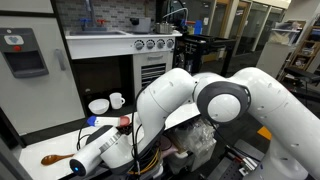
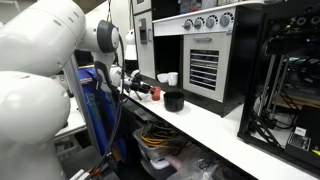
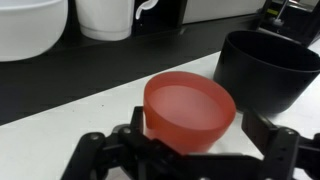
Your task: Pour the contents in the pink cup into the black pot
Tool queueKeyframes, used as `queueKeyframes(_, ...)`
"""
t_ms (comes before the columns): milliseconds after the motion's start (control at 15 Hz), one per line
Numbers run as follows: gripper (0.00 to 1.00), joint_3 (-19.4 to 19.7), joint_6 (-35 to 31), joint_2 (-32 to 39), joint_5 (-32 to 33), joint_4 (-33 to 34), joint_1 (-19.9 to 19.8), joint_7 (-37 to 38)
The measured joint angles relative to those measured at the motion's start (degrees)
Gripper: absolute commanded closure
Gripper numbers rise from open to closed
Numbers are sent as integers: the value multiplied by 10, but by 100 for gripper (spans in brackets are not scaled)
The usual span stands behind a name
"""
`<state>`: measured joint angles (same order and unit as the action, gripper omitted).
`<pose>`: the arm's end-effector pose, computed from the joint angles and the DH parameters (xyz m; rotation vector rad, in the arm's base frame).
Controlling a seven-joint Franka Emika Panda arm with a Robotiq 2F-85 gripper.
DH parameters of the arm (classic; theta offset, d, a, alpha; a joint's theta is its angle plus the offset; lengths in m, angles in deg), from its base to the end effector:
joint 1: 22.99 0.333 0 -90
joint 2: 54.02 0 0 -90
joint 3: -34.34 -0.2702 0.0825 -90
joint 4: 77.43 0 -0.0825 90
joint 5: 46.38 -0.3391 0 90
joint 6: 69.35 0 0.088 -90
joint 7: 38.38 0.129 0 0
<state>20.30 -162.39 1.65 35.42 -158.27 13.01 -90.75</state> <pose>0.5032 0.3683 0.1348 0.6906 1.8465 -0.6851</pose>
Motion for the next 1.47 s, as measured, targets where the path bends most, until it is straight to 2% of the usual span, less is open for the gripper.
queueKeyframes(333, 0, 3, 22, 17, 0, 18, 10, 19)
queueKeyframes(800, 0, 28, 51, 36, 28, 40, 37, 26)
queueKeyframes(1467, 0, 35, 77, 47, 33, 48, 41, 39)
